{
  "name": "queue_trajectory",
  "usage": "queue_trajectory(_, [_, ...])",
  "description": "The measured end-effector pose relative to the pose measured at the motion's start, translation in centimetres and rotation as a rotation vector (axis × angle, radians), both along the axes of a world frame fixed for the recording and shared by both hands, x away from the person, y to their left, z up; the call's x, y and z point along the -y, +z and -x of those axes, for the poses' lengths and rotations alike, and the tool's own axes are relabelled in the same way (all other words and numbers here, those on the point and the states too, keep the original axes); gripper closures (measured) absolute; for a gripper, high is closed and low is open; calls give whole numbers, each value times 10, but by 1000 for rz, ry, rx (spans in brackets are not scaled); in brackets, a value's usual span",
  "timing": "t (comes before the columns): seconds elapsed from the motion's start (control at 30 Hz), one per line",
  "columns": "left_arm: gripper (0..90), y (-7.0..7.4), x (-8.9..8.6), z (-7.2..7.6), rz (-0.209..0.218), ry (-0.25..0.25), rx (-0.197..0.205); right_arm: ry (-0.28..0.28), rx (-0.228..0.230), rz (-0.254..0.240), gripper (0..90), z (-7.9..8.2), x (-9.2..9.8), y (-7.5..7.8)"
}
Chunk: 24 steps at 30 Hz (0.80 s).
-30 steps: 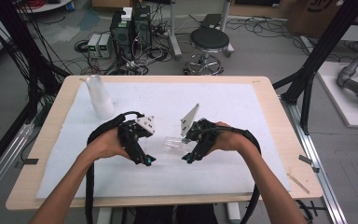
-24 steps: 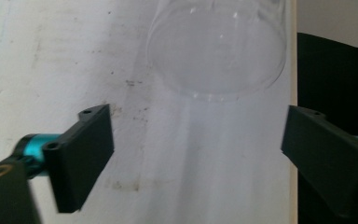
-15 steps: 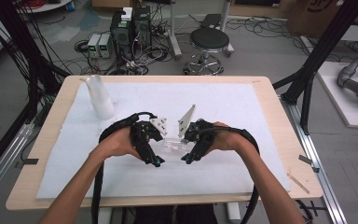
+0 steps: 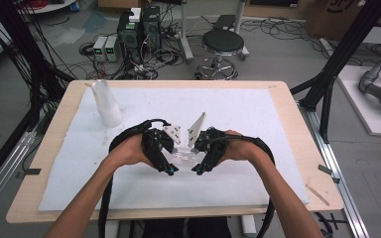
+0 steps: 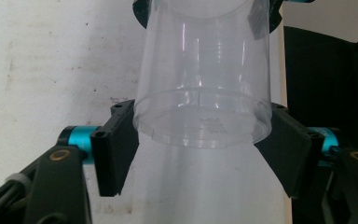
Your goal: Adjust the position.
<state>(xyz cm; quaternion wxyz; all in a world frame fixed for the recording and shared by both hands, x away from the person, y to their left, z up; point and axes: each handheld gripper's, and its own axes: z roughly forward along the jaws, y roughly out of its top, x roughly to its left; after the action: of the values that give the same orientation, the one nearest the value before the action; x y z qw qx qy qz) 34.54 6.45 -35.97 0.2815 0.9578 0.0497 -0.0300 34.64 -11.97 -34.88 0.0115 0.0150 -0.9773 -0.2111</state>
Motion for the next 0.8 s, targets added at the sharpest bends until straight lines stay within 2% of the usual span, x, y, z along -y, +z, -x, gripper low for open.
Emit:
queue_trajectory(0.17, [407,0,1,0,14,-1,3,2,2,-4,372,0,0,0])
queue_trajectory(0.4, [416,-1,0,0,20,2,2,4,-1,-1,370,0,0,0])
queue_trajectory(0.47, [416,-1,-1,0,18,3,8,10,14,-11,298,0,0,-1])
queue_trajectory(0.53, [416,-1,-2,0,20,4,7,8,20,-30,145,0,0,-1])
queue_trajectory(0.63, [416,0,-3,0,17,7,13,0,35,-47,136,-1,1,0])
queue_trajectory(0.73, [416,-1,-7,0,50,27,14,0,45,-82,136,-2,4,3])
queue_trajectory(0.8, [416,-6,-13,1,97,50,12,-20,44,-129,137,-3,8,8])
